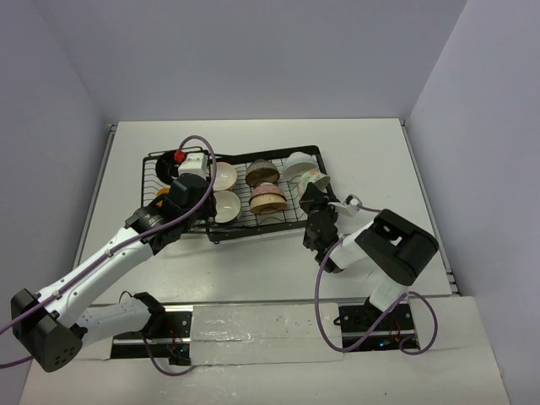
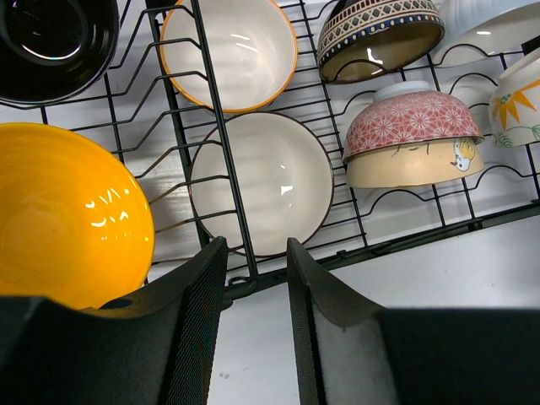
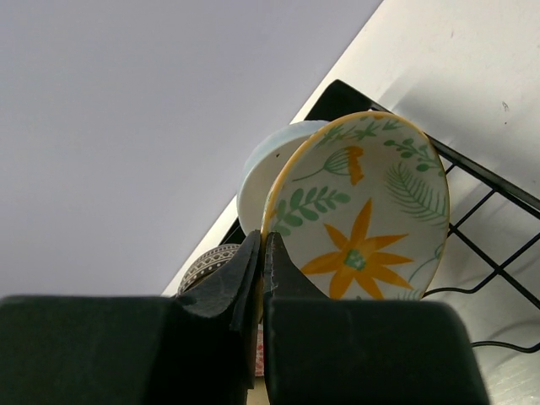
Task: Load the bowls into the dish rack
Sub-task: Insert the bowl into the dish rack.
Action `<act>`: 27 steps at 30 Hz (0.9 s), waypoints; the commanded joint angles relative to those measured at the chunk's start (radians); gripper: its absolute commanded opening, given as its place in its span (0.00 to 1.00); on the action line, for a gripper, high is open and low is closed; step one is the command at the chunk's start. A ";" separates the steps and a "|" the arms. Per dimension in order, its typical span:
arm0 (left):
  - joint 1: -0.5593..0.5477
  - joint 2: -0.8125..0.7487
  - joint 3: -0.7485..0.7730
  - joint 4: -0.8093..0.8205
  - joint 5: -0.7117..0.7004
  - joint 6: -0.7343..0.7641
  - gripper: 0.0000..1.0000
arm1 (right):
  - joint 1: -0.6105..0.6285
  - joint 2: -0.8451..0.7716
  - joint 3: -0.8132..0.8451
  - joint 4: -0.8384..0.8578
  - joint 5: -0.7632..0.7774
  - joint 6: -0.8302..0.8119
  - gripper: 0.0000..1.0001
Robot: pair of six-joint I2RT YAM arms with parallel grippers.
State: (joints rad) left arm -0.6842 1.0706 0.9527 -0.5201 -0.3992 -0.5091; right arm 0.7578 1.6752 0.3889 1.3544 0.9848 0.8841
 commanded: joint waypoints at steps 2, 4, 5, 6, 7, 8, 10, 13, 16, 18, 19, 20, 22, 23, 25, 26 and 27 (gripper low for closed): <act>-0.017 -0.006 -0.002 0.014 -0.038 0.017 0.40 | 0.015 0.015 0.024 0.413 0.052 0.021 0.00; -0.021 -0.003 -0.002 0.014 -0.043 0.018 0.40 | 0.018 0.026 0.037 0.413 0.058 0.026 0.00; -0.023 -0.004 -0.002 0.014 -0.043 0.018 0.40 | 0.018 0.026 0.038 0.413 0.058 0.024 0.00; -0.025 -0.003 -0.002 0.014 -0.044 0.018 0.40 | 0.018 0.034 0.047 0.413 0.057 0.021 0.00; -0.026 -0.004 -0.003 0.012 -0.050 0.017 0.40 | 0.020 0.038 0.050 0.413 0.054 0.029 0.00; -0.028 -0.006 -0.003 0.014 -0.052 0.018 0.40 | 0.020 0.043 0.054 0.413 0.051 0.026 0.00; -0.031 -0.011 -0.005 0.012 -0.052 0.020 0.40 | 0.026 0.052 0.065 0.413 0.049 0.015 0.00; -0.032 -0.014 -0.005 0.012 -0.055 0.018 0.40 | 0.029 0.066 0.064 0.413 0.051 0.029 0.00; -0.035 -0.014 -0.005 0.012 -0.050 0.020 0.40 | 0.037 0.083 0.054 0.413 0.054 0.044 0.00; -0.038 -0.015 -0.003 0.012 -0.050 0.020 0.40 | 0.046 0.090 0.050 0.413 0.061 0.045 0.00; -0.040 -0.018 -0.003 0.012 -0.050 0.018 0.40 | 0.049 0.090 0.047 0.413 0.061 0.046 0.00; -0.040 -0.020 -0.003 0.012 -0.050 0.020 0.40 | 0.054 0.092 0.042 0.413 0.061 0.046 0.00; -0.043 -0.023 -0.005 0.012 -0.052 0.020 0.40 | 0.061 0.090 0.036 0.413 0.074 0.044 0.00; -0.043 -0.023 -0.005 0.012 -0.050 0.020 0.40 | 0.064 0.089 0.028 0.413 0.074 0.044 0.00; -0.046 -0.029 -0.005 0.011 -0.050 0.021 0.40 | 0.067 0.086 0.019 0.413 0.083 0.035 0.00; -0.046 -0.031 -0.005 0.011 -0.052 0.021 0.40 | 0.067 0.081 0.007 0.413 0.084 0.038 0.00; -0.048 -0.032 -0.005 0.011 -0.053 0.020 0.41 | 0.069 0.078 0.002 0.413 0.087 0.041 0.00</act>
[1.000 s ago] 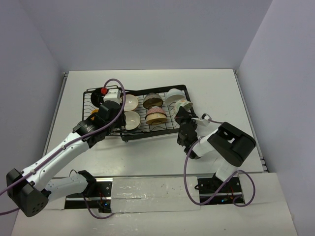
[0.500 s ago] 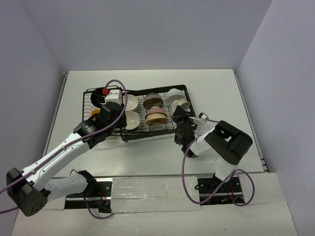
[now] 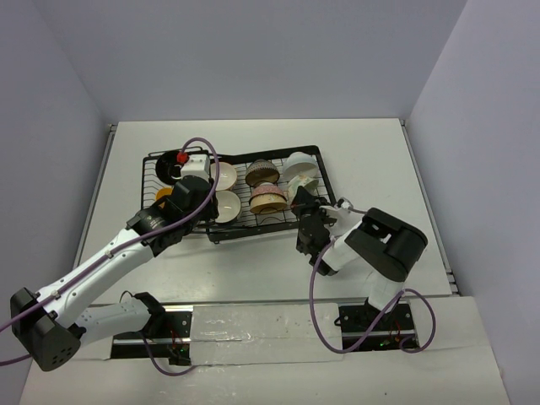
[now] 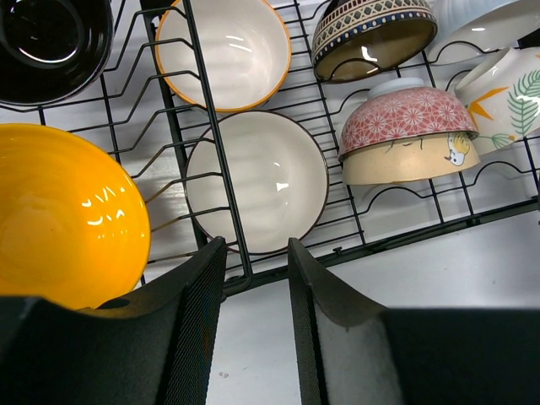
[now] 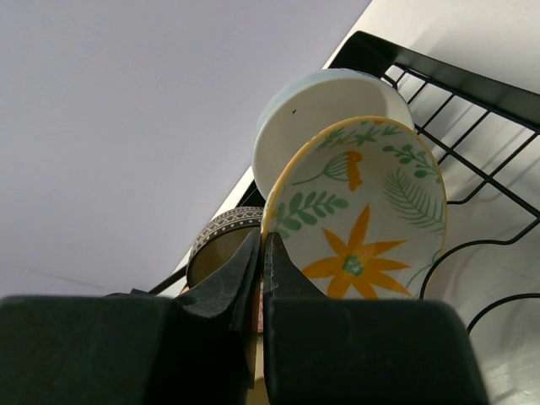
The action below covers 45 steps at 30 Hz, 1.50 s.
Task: Load the bowls into the dish rack
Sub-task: Insert the bowl into the dish rack.
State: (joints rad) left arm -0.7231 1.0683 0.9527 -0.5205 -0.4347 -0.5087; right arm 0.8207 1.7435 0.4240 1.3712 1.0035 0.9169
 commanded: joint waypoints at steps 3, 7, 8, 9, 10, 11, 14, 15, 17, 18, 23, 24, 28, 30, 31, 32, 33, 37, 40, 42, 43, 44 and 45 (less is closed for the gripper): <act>-0.010 -0.036 -0.005 0.013 -0.019 0.021 0.41 | 0.006 -0.001 -0.059 0.396 0.075 0.017 0.00; -0.010 -0.039 -0.003 0.011 -0.022 0.022 0.41 | 0.017 -0.015 -0.083 0.396 0.081 0.014 0.04; -0.013 -0.039 -0.003 0.010 -0.024 0.022 0.41 | 0.018 -0.022 -0.090 0.396 0.076 0.008 0.13; -0.013 -0.041 -0.003 0.010 -0.024 0.022 0.41 | 0.021 -0.024 -0.091 0.396 0.078 0.007 0.16; -0.013 -0.041 -0.003 0.010 -0.025 0.022 0.41 | 0.023 -0.028 -0.094 0.396 0.076 0.004 0.20; -0.013 -0.042 -0.003 0.008 -0.030 0.021 0.41 | 0.023 -0.032 -0.096 0.396 0.070 0.002 0.25; -0.013 -0.045 -0.003 0.008 -0.032 0.021 0.41 | 0.023 -0.032 -0.099 0.396 0.070 0.000 0.36; -0.013 -0.047 -0.003 0.008 -0.033 0.021 0.41 | 0.023 -0.032 -0.099 0.396 0.070 0.002 0.38; -0.015 -0.048 -0.003 0.008 -0.032 0.022 0.41 | 0.023 -0.027 -0.100 0.396 0.066 0.007 0.49; -0.015 -0.050 -0.003 0.007 -0.032 0.021 0.41 | 0.023 -0.025 -0.100 0.396 0.060 0.005 0.52; -0.016 -0.051 -0.003 0.007 -0.030 0.022 0.41 | 0.023 -0.018 -0.100 0.396 0.057 0.010 0.61; -0.016 -0.053 -0.003 0.007 -0.033 0.022 0.41 | 0.023 -0.015 -0.100 0.396 0.058 0.011 0.61; -0.019 -0.054 -0.003 0.005 -0.036 0.022 0.41 | 0.023 -0.007 -0.099 0.396 0.053 0.010 0.62; -0.019 -0.054 -0.003 0.005 -0.038 0.022 0.41 | 0.023 -0.007 -0.102 0.396 0.053 0.010 0.62; -0.021 -0.056 -0.003 0.004 -0.041 0.022 0.41 | 0.023 -0.010 -0.103 0.396 0.055 0.008 0.62; -0.021 -0.057 -0.003 0.005 -0.041 0.022 0.41 | 0.024 -0.010 -0.105 0.396 0.053 0.008 0.62; -0.021 -0.059 -0.003 0.005 -0.042 0.022 0.41 | 0.023 -0.013 -0.105 0.396 0.053 0.007 0.62; -0.022 -0.056 -0.002 0.005 -0.042 0.022 0.41 | 0.023 -0.042 -0.108 0.396 0.038 -0.036 0.62; -0.022 -0.059 0.000 0.004 -0.053 0.021 0.41 | 0.024 -0.108 -0.114 0.396 -0.012 -0.149 0.62; -0.022 -0.067 0.000 0.004 -0.067 0.021 0.42 | 0.024 -0.192 -0.123 0.394 -0.109 -0.246 0.63; -0.022 -0.073 0.000 0.007 -0.070 0.022 0.42 | 0.028 -0.225 -0.126 0.394 -0.146 -0.342 0.63; -0.022 -0.083 0.000 0.010 -0.079 0.022 0.42 | 0.034 -0.260 -0.131 0.388 -0.205 -0.395 0.63; -0.021 -0.090 0.000 0.013 -0.087 0.024 0.43 | 0.041 -0.335 -0.140 0.385 -0.226 -0.445 0.69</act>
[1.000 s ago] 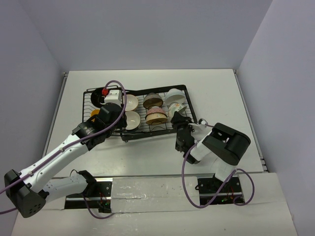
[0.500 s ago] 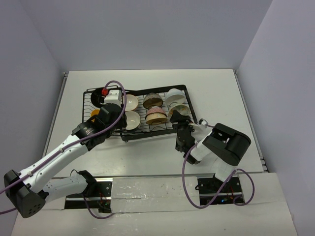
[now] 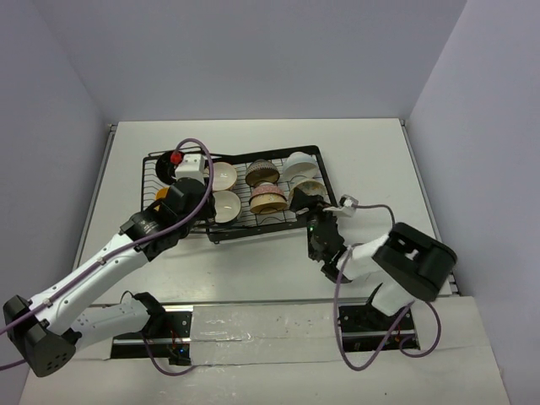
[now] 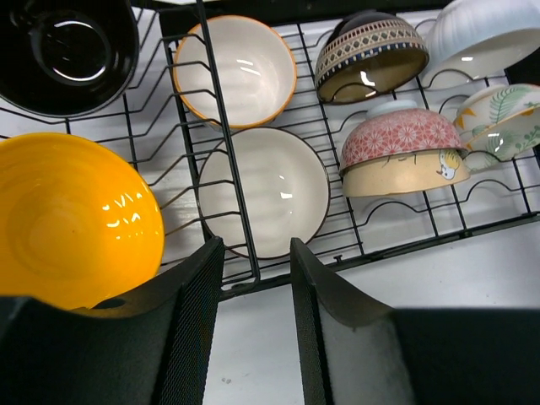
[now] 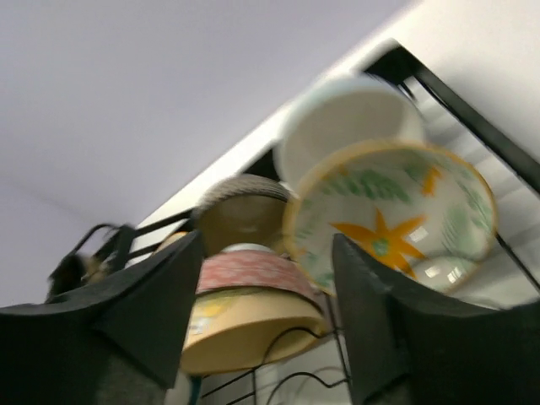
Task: Load the bowls into the dish rack
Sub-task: Insert the bowl into the dish rack, then reset both arms
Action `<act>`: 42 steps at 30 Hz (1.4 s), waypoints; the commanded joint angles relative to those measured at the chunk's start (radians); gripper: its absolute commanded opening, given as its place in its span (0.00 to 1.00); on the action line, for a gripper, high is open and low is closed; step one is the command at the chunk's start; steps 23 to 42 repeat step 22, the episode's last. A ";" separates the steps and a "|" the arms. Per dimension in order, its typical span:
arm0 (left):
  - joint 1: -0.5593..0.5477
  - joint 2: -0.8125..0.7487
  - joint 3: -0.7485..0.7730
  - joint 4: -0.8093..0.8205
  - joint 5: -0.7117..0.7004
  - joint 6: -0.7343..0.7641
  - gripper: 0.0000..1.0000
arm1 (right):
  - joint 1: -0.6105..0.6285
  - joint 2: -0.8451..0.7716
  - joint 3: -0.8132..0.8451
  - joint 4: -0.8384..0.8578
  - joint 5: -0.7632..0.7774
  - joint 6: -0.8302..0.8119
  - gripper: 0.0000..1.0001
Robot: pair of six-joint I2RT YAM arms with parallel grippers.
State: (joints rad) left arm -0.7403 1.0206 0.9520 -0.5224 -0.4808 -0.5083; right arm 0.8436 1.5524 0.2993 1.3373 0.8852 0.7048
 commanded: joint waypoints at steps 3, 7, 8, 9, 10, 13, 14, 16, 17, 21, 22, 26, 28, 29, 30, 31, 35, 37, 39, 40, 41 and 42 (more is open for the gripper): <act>-0.005 -0.068 0.002 0.018 -0.083 0.025 0.43 | 0.083 -0.324 0.016 0.274 -0.083 -0.427 0.87; -0.002 -0.097 -0.002 0.025 -0.139 0.022 0.44 | 0.086 -0.561 0.294 -0.825 -0.150 -0.268 1.00; -0.002 -0.102 -0.002 0.025 -0.146 0.021 0.44 | 0.083 -0.564 0.384 -1.013 -0.163 -0.248 1.00; 0.001 -0.102 -0.001 0.025 -0.156 0.019 0.45 | 0.081 -0.531 0.541 -1.159 -0.169 -0.246 1.00; 0.005 -0.102 0.002 0.024 -0.163 0.016 0.45 | 0.081 -0.506 0.613 -1.421 -0.164 -0.237 1.00; 0.022 -0.097 0.010 0.010 -0.177 0.007 0.45 | 0.083 -0.405 0.825 -1.799 -0.079 -0.165 1.00; 0.027 -0.096 0.014 0.002 -0.179 0.005 0.44 | 0.083 -0.369 0.860 -1.866 -0.053 -0.147 1.00; 0.041 -0.102 0.016 -0.004 -0.185 0.002 0.44 | 0.097 -0.350 0.913 -1.967 0.019 -0.114 1.00; 0.048 -0.105 0.013 -0.001 -0.185 0.002 0.44 | 0.103 -0.353 0.907 -1.975 0.032 -0.126 1.00; 0.061 -0.113 0.010 -0.001 -0.197 -0.001 0.45 | 0.107 -0.429 0.839 -1.879 -0.046 -0.188 1.00; 0.059 -0.109 0.010 -0.001 -0.199 -0.002 0.45 | 0.109 -0.449 0.824 -1.858 -0.058 -0.191 1.00; 0.059 -0.109 0.010 -0.001 -0.199 -0.002 0.45 | 0.109 -0.449 0.824 -1.858 -0.058 -0.191 1.00; 0.059 -0.109 0.010 -0.001 -0.199 -0.002 0.45 | 0.109 -0.449 0.824 -1.858 -0.058 -0.191 1.00; 0.059 -0.109 0.010 -0.001 -0.199 -0.002 0.45 | 0.109 -0.449 0.824 -1.858 -0.058 -0.191 1.00; 0.059 -0.109 0.010 -0.001 -0.199 -0.002 0.45 | 0.109 -0.449 0.824 -1.858 -0.058 -0.191 1.00; 0.059 -0.109 0.010 -0.001 -0.199 -0.002 0.45 | 0.109 -0.449 0.824 -1.858 -0.058 -0.191 1.00; 0.059 -0.109 0.010 -0.001 -0.199 -0.002 0.45 | 0.109 -0.449 0.824 -1.858 -0.058 -0.191 1.00; 0.059 -0.109 0.010 -0.001 -0.199 -0.002 0.45 | 0.109 -0.449 0.824 -1.858 -0.058 -0.191 1.00; 0.059 -0.109 0.010 -0.001 -0.199 -0.002 0.45 | 0.109 -0.449 0.824 -1.858 -0.058 -0.191 1.00; 0.059 -0.109 0.010 -0.001 -0.199 -0.002 0.45 | 0.109 -0.449 0.824 -1.858 -0.058 -0.191 1.00; 0.059 -0.109 0.010 -0.001 -0.199 -0.002 0.45 | 0.109 -0.449 0.824 -1.858 -0.058 -0.191 1.00; 0.059 -0.109 0.010 -0.001 -0.199 -0.002 0.45 | 0.109 -0.449 0.824 -1.858 -0.058 -0.191 1.00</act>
